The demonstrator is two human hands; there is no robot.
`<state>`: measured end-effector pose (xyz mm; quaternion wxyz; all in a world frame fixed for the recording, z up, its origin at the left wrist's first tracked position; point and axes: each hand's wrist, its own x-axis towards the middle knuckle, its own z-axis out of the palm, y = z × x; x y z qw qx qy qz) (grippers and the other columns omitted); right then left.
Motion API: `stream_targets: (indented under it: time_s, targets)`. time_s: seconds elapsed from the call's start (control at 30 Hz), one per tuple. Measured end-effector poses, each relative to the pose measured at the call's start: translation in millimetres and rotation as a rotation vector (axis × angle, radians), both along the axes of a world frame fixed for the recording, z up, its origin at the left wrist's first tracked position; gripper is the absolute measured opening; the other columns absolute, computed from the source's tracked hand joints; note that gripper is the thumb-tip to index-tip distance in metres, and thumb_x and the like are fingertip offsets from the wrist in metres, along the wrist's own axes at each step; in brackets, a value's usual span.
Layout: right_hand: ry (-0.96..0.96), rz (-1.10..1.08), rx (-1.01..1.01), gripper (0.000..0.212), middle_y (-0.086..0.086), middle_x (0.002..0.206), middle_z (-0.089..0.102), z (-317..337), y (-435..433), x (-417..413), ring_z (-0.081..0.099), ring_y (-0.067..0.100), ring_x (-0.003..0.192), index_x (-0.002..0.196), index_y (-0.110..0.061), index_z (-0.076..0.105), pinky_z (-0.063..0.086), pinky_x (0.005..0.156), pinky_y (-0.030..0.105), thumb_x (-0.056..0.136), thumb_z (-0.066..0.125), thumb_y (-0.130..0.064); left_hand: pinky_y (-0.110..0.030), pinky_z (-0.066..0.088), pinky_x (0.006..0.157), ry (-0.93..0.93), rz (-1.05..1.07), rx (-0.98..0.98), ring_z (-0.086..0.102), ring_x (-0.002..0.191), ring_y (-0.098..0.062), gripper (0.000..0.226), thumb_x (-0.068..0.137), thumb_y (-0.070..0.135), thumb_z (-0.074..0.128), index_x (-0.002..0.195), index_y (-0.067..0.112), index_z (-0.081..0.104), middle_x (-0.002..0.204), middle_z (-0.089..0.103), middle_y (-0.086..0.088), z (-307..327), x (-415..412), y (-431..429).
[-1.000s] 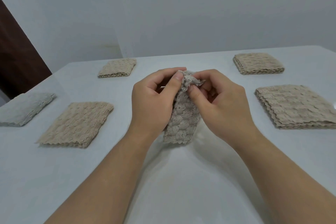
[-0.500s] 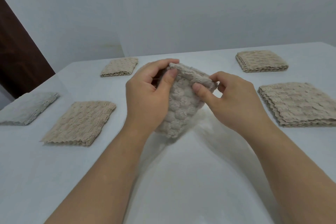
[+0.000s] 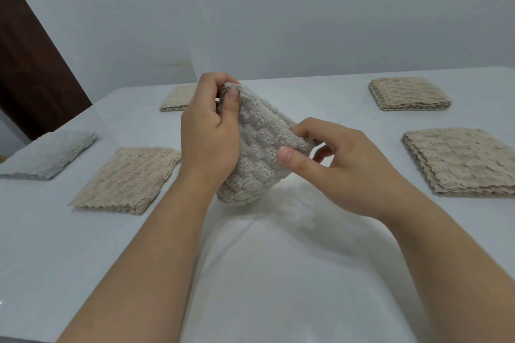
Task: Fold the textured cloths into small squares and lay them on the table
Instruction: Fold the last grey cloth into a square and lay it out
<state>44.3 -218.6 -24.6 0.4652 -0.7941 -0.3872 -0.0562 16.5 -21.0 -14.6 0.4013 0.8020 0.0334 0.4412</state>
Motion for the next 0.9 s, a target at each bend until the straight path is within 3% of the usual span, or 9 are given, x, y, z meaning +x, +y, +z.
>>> stream_targets:
  time_s: [0.1,0.3,0.43,0.53,0.6,0.67,0.77,0.83,0.9]
  targets:
    - [0.02,-0.028,0.019,0.011,-0.012,0.086,0.068,-0.1,-0.5,1.5,0.061,0.007,0.081,0.091,-0.038,0.069,0.049,0.075,0.022,0.093,0.064,-0.047,-0.029,0.049,0.075,0.014,-0.011,0.008,0.06,0.083,-0.009,0.008,0.106,0.025,0.049,0.104,0.03,0.055,0.09,0.065,0.008,0.0,-0.1,1.9]
    - [0.08,-0.009,0.04,0.028,-0.005,0.08,0.066,2.9,-1.9,1.5,0.058,0.006,0.072,0.082,-0.022,0.067,0.051,0.072,0.03,0.094,0.065,-0.048,-0.033,0.051,0.08,0.025,-0.048,0.021,0.062,0.087,-0.007,0.009,0.105,0.024,0.051,0.105,0.031,0.057,0.091,0.065,0.011,-0.7,2.9,10.0]
    - [0.144,0.042,0.118,0.04,0.003,0.079,0.066,6.0,-5.5,4.9,0.063,0.014,0.073,0.081,-0.015,0.065,0.05,0.071,0.032,0.092,0.066,-0.053,-0.045,0.055,0.083,0.017,-0.104,-0.025,0.065,0.089,-0.019,0.014,0.102,0.024,0.056,0.1,0.037,0.061,0.095,0.068,0.001,-2.3,5.3,15.9]
    - [0.148,-0.072,0.062,0.062,-0.006,0.057,0.048,5.6,-4.6,8.0,0.045,0.012,0.055,0.072,-0.007,0.052,0.034,0.055,0.023,0.091,0.057,-0.066,-0.047,0.056,0.083,0.041,-0.146,-0.064,0.065,0.088,-0.022,0.018,0.1,0.02,0.058,0.097,0.037,0.063,0.095,0.069,-0.001,-5.5,7.8,11.8]
    - [0.154,-0.155,0.043,0.059,-0.013,0.052,0.035,4.4,-3.2,10.4,0.035,0.006,0.049,0.065,-0.011,0.041,0.027,0.048,0.018,0.093,0.054,-0.062,-0.047,0.056,0.086,0.072,-0.164,-0.076,0.065,0.088,-0.018,0.018,0.099,0.02,0.058,0.097,0.038,0.063,0.094,0.069,0.006,-8.8,9.6,7.3]
    - [0.158,-0.186,0.043,0.059,-0.012,0.053,0.035,1.0,-3.5,13.7,0.035,0.007,0.049,0.068,-0.008,0.041,0.027,0.048,0.019,0.094,0.056,-0.059,-0.046,0.056,0.086,0.085,-0.152,-0.084,0.065,0.086,-0.014,0.017,0.099,0.022,0.059,0.098,0.039,0.063,0.091,0.068,0.013,-10.8,10.8,6.2]
    - [0.185,-0.186,0.073,0.055,0.004,0.07,0.057,-6.2,-4.2,19.8,0.058,0.021,0.064,0.079,-0.006,0.053,0.053,0.065,0.039,0.094,0.059,-0.058,-0.053,0.056,0.085,0.109,-0.141,-0.155,0.069,0.086,-0.022,0.018,0.098,0.029,0.061,0.1,0.044,0.053,0.09,0.071,0.009,-11.3,10.7,7.1]
    - [0.216,-0.192,0.116,0.052,0.01,0.083,0.065,-7.9,-2.6,21.7,0.067,0.029,0.078,0.082,-0.01,0.057,0.057,0.078,0.053,0.092,0.059,-0.061,-0.059,0.055,0.086,0.136,-0.166,-0.23,0.071,0.091,-0.03,0.021,0.097,0.033,0.06,0.099,0.045,0.043,0.099,0.072,-0.004,-11.1,10.4,6.3]
    - [0.255,-0.209,0.168,0.052,0.013,0.085,0.068,-9.0,-0.8,24.0,0.069,0.032,0.079,0.085,-0.009,0.059,0.058,0.078,0.055,0.088,0.06,-0.061,-0.061,0.053,0.09,0.165,-0.189,-0.247,0.07,0.098,-0.031,0.024,0.096,0.036,0.057,0.095,0.049,0.037,0.108,0.07,-0.01,-9.8,9.5,4.8]
